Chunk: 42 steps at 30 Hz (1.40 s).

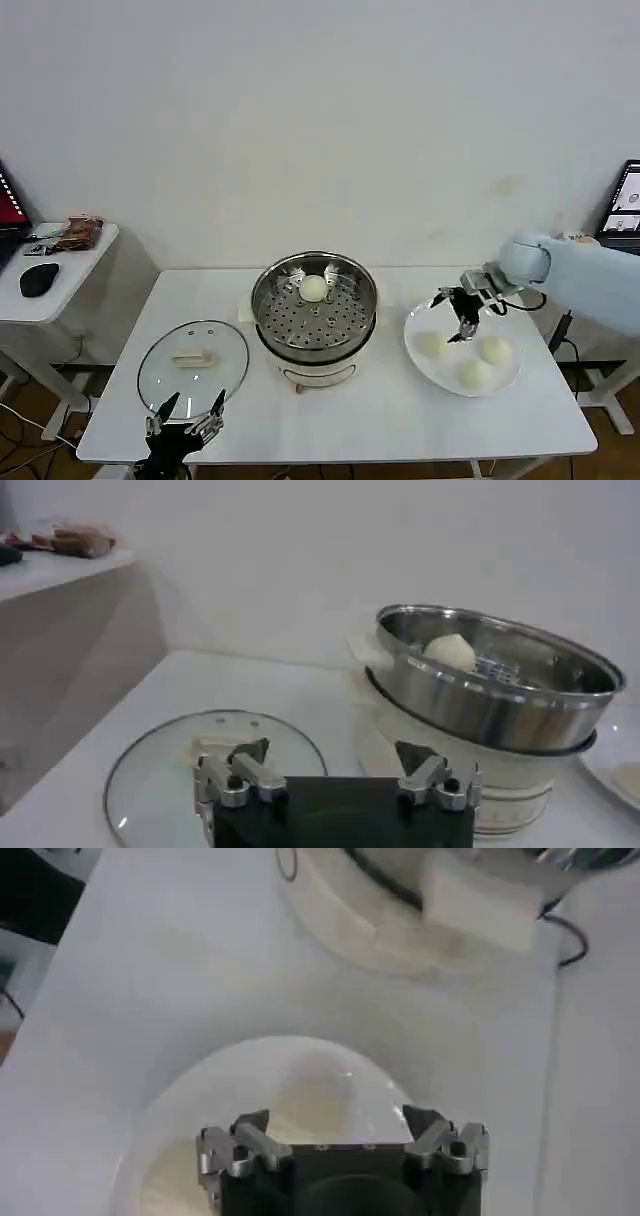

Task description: Take steamed baozi put them in steamer then cover it.

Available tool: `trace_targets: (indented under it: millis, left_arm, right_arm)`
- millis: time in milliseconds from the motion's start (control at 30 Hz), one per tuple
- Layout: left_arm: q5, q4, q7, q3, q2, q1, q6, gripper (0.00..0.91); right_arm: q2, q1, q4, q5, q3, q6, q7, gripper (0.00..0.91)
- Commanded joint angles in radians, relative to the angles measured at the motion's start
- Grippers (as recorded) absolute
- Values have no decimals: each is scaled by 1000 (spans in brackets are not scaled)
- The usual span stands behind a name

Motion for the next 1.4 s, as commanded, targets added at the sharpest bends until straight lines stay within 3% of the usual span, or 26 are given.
trace_targets:
  millis: [33, 867, 1100, 1167, 1400]
  left_arm:
    - [2, 2, 0, 0, 0, -1, 0, 907]
    - [20, -1, 0, -1, -6, 8, -2, 907]
    - [20, -5, -1, -1, -6, 7, -1, 907]
    - [19, -6, -1, 0, -6, 7, -1, 907]
    - [19, -8, -1, 1, -7, 6, -1, 907]
  right_arm:
    - [23, -113, -103, -33, 81, 2, -12, 907]
    - [80, -233, -206, -68, 203, -10, -15, 907]
    - [85, -245, -216, -67, 223, -11, -18, 806]
    - [86, -246, -216, -65, 226, -12, -18, 675]
    - [88, -253, -221, -66, 236, -12, -21, 675]
